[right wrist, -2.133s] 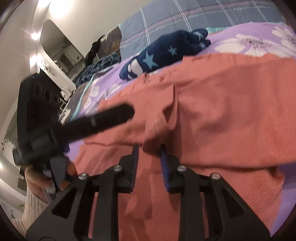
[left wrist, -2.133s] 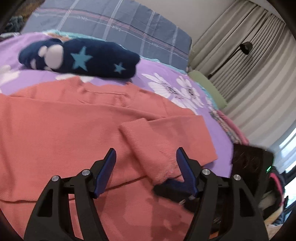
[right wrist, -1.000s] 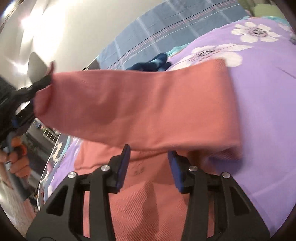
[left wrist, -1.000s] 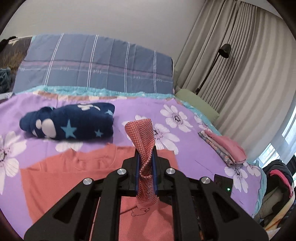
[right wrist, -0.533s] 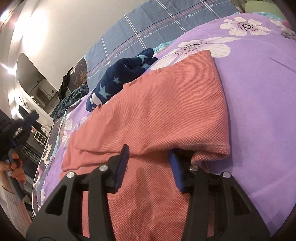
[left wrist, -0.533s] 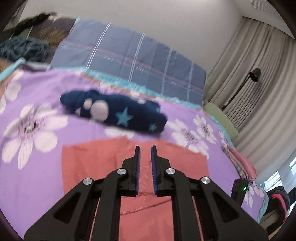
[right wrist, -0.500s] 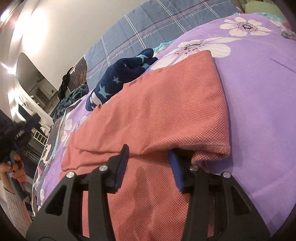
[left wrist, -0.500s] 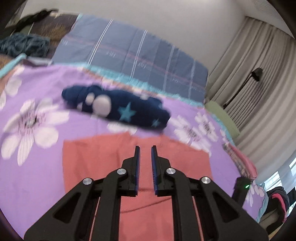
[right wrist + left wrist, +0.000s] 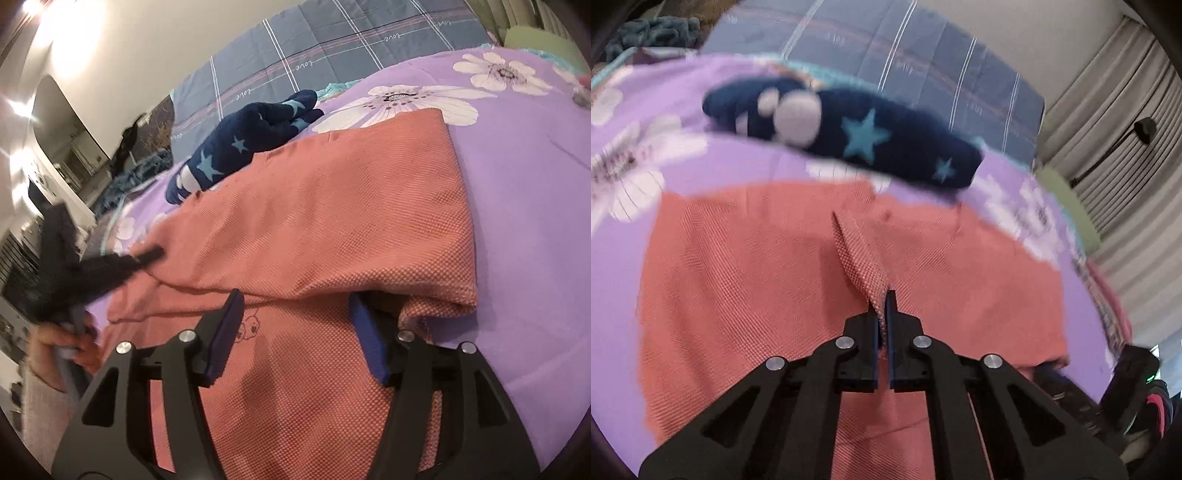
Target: Fold small clothes
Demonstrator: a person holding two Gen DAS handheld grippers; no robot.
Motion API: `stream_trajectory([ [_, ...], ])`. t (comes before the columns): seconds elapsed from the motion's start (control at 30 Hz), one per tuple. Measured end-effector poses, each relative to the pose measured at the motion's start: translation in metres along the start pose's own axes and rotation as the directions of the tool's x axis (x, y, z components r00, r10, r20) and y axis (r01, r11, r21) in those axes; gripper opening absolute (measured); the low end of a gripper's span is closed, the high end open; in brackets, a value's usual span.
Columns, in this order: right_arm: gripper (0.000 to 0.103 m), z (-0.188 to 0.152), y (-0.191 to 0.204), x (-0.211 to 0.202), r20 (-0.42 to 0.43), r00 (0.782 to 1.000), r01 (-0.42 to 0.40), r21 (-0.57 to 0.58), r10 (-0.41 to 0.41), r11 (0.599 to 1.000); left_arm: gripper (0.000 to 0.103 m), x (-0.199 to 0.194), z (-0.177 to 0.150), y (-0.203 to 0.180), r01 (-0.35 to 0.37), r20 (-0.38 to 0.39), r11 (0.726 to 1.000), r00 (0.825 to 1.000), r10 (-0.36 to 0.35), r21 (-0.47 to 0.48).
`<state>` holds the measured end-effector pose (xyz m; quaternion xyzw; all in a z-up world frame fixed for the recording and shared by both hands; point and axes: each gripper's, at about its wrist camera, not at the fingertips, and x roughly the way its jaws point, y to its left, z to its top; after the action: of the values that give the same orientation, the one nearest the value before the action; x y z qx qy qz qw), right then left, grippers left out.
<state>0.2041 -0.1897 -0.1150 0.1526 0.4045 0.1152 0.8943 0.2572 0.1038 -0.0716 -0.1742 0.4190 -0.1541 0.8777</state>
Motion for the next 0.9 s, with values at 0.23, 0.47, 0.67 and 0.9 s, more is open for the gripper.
stream_trajectory([
  [0.23, 0.042, -0.001, 0.018, 0.008, -0.019, 0.988, 0.149, -0.117, -0.152, 0.982, 0.003, -0.092, 0.013, -0.030, -0.051, 0.190, 0.986, 0.982, 0.019, 0.162],
  [0.47, 0.037, -0.002, 0.017, 0.007, -0.016, 0.987, 0.160, -0.114, -0.163, 0.981, 0.003, -0.114, 0.007, -0.009, -0.118, 0.220, 0.983, 0.972, 0.086, 0.140],
  [0.67, 0.046, -0.003, 0.025, -0.008, -0.103, 0.986, 0.109, -0.198, -0.131, 0.974, 0.004, -0.079, -0.007, 0.028, -0.213, 0.127, 0.967, 0.972, 0.196, 0.138],
  [0.9, 0.038, 0.025, -0.006, -0.059, 0.028, 0.997, 0.071, -0.062, -0.069, 0.996, 0.016, -0.048, -0.029, 0.066, -0.348, 0.023, 0.937, 0.937, 0.348, 0.022],
])
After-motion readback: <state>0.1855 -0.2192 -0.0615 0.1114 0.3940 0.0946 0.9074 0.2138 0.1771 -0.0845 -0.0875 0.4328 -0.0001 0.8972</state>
